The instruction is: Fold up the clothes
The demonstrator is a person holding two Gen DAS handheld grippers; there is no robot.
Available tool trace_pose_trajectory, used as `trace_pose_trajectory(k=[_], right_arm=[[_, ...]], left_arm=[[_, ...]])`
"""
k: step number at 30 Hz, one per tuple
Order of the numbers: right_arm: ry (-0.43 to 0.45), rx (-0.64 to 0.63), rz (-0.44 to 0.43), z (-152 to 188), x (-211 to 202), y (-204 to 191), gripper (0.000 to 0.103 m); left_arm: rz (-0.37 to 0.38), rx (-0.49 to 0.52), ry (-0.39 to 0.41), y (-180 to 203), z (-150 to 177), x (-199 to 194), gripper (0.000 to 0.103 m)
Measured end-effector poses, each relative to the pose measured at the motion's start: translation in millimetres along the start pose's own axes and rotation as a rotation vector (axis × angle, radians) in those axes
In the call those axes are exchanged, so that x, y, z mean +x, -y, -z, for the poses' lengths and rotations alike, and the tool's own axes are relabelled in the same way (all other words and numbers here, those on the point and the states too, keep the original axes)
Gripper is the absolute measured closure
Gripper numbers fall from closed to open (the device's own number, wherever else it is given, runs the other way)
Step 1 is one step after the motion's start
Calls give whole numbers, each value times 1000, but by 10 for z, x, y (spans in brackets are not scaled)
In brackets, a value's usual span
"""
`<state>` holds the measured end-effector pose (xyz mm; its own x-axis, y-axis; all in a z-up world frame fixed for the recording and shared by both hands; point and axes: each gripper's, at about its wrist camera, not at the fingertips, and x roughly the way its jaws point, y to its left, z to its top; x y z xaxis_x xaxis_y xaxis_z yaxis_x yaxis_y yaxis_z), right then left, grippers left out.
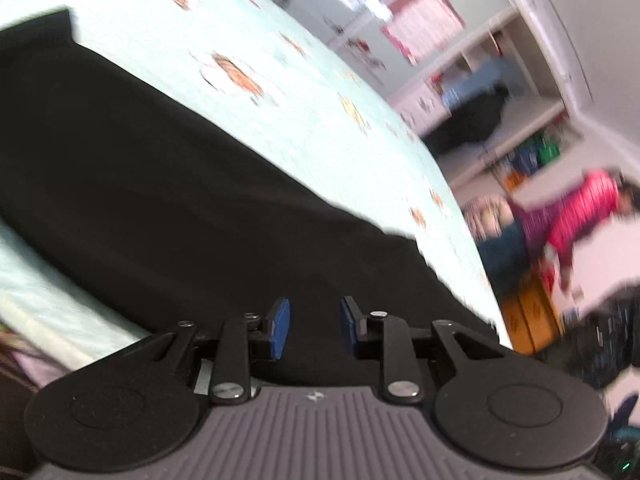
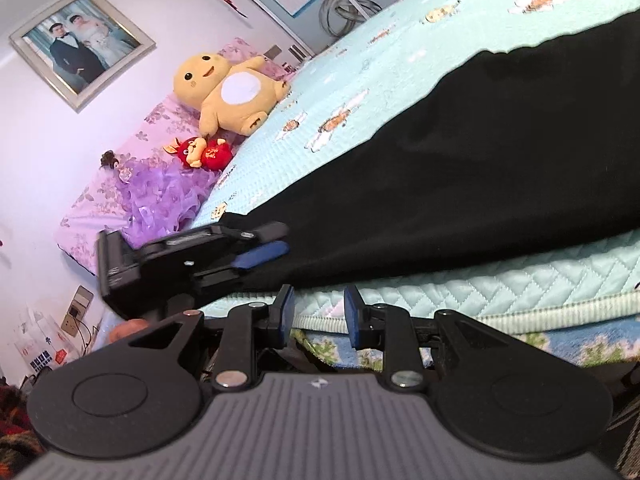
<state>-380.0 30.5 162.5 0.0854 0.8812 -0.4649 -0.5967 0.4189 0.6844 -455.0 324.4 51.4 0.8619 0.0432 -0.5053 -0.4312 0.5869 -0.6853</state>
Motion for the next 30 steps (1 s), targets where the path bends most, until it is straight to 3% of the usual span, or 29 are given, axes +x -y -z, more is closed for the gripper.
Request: trace_pose_trajectory(k=[8, 15, 18, 19, 20, 23, 26, 30], right_arm=[[-59, -1, 5, -130, 435, -5, 75], [-95, -184, 55, -478, 1265, -275, 75], [-134, -109, 77, -504, 1634, -94, 75], [-142, -71, 83, -506, 1694, -24, 82], [-137, -45, 76, -516, 1692, 13, 86], [-118, 24, 54, -564, 1671, 103, 84], [-41, 49, 40, -807, 1565, 168, 84], [48, 122, 92, -1190, 1515, 550, 83]], left_arm=[[-75, -167, 141, -587, -214, -458, 73], [-126, -205, 199, -883, -358, -592, 73], [-140, -258, 181, -1066, -374, -577, 73], [-141, -273, 175, -1122, -378, -574, 74], [-130, -284, 170, -1163, -378, -578, 74], [-108, -306, 155, -1252, -370, -587, 74], [-110, -321, 146, -1257, -373, -588, 74], [-110, -341, 143, -1269, -360, -597, 72]])
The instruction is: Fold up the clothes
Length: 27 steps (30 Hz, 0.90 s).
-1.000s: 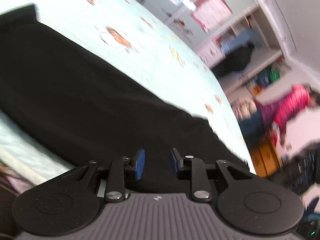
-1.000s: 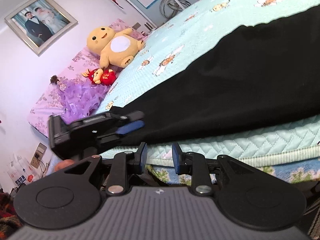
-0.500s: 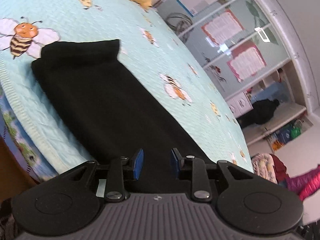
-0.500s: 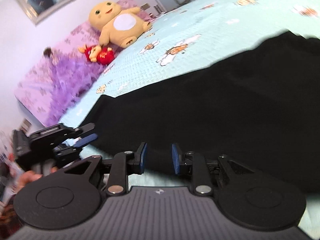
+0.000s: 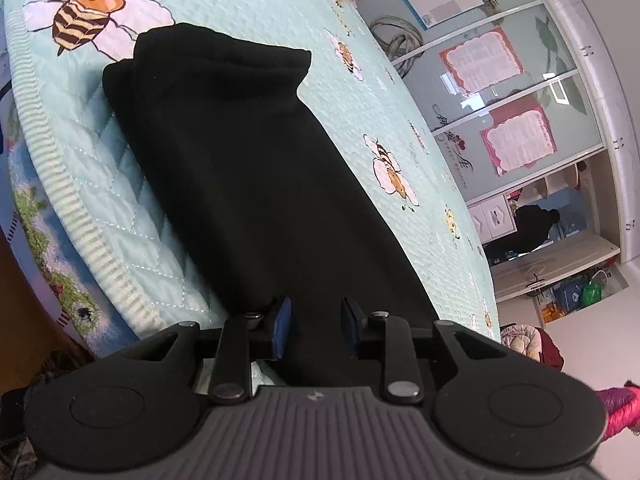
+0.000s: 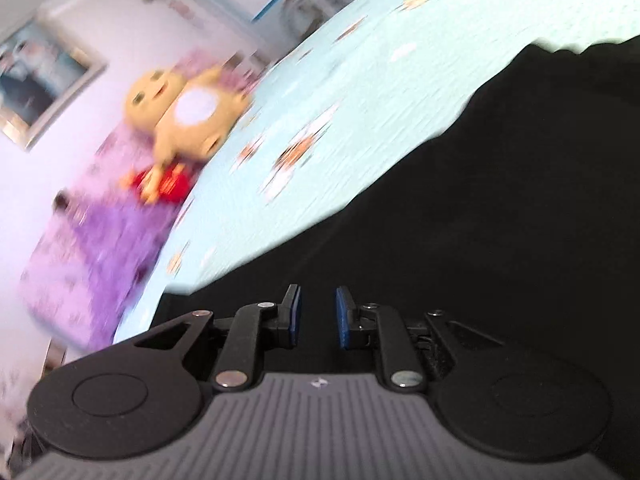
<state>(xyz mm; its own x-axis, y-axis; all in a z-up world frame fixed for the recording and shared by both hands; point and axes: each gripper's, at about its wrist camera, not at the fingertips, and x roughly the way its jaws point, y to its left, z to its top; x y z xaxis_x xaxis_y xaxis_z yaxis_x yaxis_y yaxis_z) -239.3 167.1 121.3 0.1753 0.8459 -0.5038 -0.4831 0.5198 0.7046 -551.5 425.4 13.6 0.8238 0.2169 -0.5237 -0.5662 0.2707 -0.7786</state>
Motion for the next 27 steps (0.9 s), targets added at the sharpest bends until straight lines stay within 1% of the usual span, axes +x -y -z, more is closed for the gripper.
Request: trace_pose_trajectory(k=[2, 3, 5, 6, 7, 9, 12, 13, 17, 19, 20, 21, 23, 24, 25, 27], right_arm=[[28, 69, 61, -200, 57, 285, 83], [61, 120, 83, -280, 46, 429, 85], [159, 251, 90, -387, -50, 683, 86], [202, 304, 97, -405, -111, 740, 86], [219, 307, 106, -412, -136, 726, 85], [217, 242, 116, -411, -130, 594, 82], [138, 107, 72, -375, 44, 388, 79], [119, 70, 83, -358, 111, 342, 76], [111, -32, 213, -285, 227, 221, 78], [108, -160, 264, -215, 253, -25, 76], [100, -227, 270, -176, 276, -157, 76], [83, -276, 249, -130, 310, -287, 76], [41, -336, 182, -41, 403, -520, 80], [20, -365, 147, 1, 450, -635, 83], [-1, -393, 117, 41, 508, -755, 89], [-38, -436, 81, 94, 675, -1000, 89]], left_arm=[[3, -9, -2, -26, 0, -4, 72], [4, -12, -2, -42, 1, -7, 72], [4, -15, -3, -53, -3, -10, 72], [3, -15, -4, -52, -6, -10, 72], [2, -16, -4, -52, -9, -10, 72], [0, -22, -3, -46, -9, -10, 72], [0, -36, 3, -27, 11, -1, 71], [3, -41, 5, -26, 11, -3, 71], [24, -47, 21, -15, -23, -22, 71], [32, -40, 34, 0, -45, -33, 71], [36, -37, 40, 7, -55, -38, 71], [40, -33, 46, 14, -66, -43, 71], [49, -26, 59, 29, -87, -54, 71], [53, -23, 66, 36, -98, -59, 71], [57, -19, 72, 43, -109, -64, 71], [64, -16, 83, 48, -127, -73, 72]])
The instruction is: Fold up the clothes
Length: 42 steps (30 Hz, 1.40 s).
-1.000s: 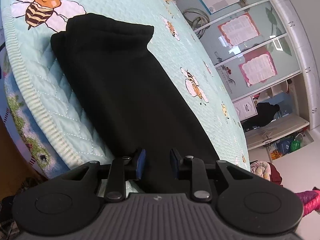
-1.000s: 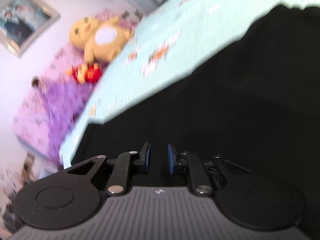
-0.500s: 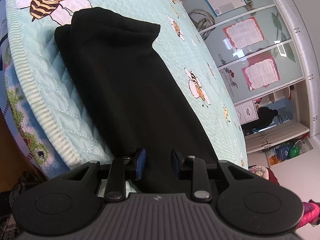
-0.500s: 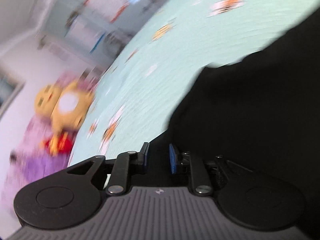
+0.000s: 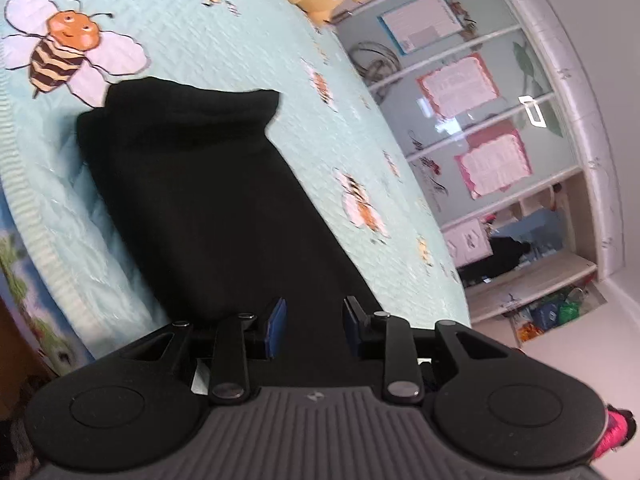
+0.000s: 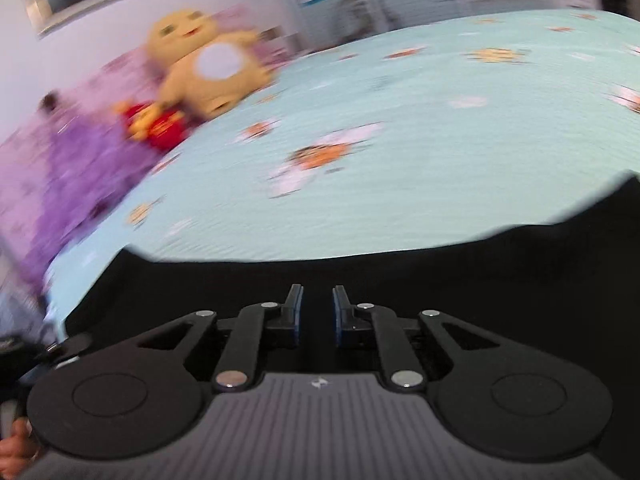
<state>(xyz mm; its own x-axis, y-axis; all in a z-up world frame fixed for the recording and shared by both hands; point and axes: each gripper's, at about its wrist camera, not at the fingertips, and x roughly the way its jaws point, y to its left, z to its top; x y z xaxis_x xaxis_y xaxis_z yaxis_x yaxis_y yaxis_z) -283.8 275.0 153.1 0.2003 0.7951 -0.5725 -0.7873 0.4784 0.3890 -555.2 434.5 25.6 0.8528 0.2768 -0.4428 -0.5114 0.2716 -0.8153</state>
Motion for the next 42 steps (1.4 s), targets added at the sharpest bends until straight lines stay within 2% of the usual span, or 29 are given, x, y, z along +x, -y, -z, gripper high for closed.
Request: trace_pose_trajectory(k=[5, 7, 9, 13, 16, 22, 28, 42], right_arm=[[-39, -37, 3, -98, 349, -335, 96], [-40, -5, 5, -67, 375, -332, 97], [-44, 18, 3, -29, 435, -295, 103], [-41, 19, -3, 24, 585, -367, 103], [-54, 6, 26, 2, 715, -417, 103], [-56, 89, 57, -42, 928, -315, 103], [-95, 61, 39, 64, 805, -400, 103], [-244, 18, -46, 686, 103, -864, 103]], left_arm=[[-5, -50, -3, -143, -1, 5, 77], [-7, -69, -5, -196, 0, 7, 77], [-8, -75, -4, -223, 3, 11, 79], [0, -87, -4, -275, 12, 8, 79], [2, -80, -4, -273, 18, 2, 79], [5, -83, -7, -282, 4, 7, 79], [6, -88, -9, -294, -11, 20, 79], [-15, -85, -3, -247, -28, 34, 79]])
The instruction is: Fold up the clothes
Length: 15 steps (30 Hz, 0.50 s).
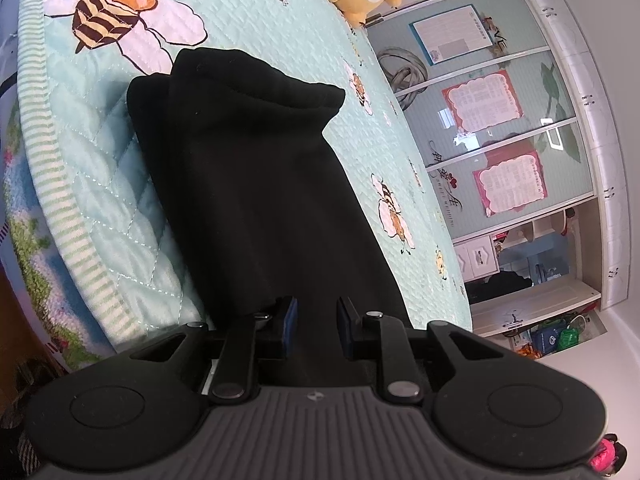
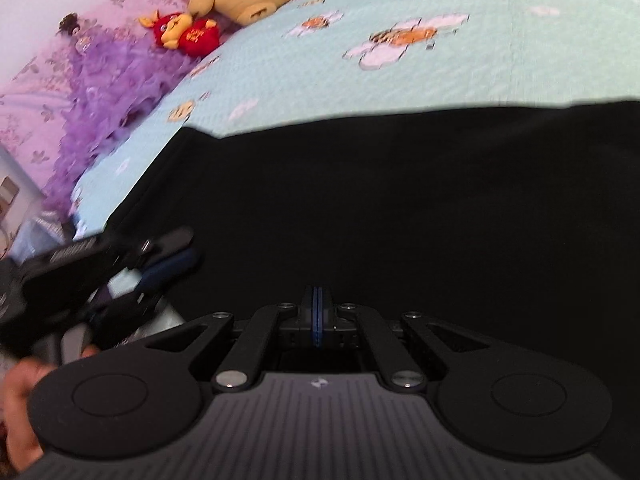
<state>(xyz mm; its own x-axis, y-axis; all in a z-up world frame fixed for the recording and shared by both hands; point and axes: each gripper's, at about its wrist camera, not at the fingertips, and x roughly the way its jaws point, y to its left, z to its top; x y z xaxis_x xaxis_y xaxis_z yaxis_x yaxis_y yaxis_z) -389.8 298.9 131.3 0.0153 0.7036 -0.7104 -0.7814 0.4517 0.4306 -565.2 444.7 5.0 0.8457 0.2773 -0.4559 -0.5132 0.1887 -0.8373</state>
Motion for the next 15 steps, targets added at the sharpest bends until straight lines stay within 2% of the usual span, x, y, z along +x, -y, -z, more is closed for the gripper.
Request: trace_pose_trajectory(k=[5, 9, 15], right_arm=[[-7, 0, -11, 89, -125, -77, 103], [6, -15, -13, 163, -63, -28, 102], [29, -50, -23, 218, -4, 35, 103]], left_arm=[[-4, 4, 1, 30, 10, -25, 79], [6, 24, 13, 102, 33, -70, 78], [41, 94, 83, 229, 5, -182, 78]])
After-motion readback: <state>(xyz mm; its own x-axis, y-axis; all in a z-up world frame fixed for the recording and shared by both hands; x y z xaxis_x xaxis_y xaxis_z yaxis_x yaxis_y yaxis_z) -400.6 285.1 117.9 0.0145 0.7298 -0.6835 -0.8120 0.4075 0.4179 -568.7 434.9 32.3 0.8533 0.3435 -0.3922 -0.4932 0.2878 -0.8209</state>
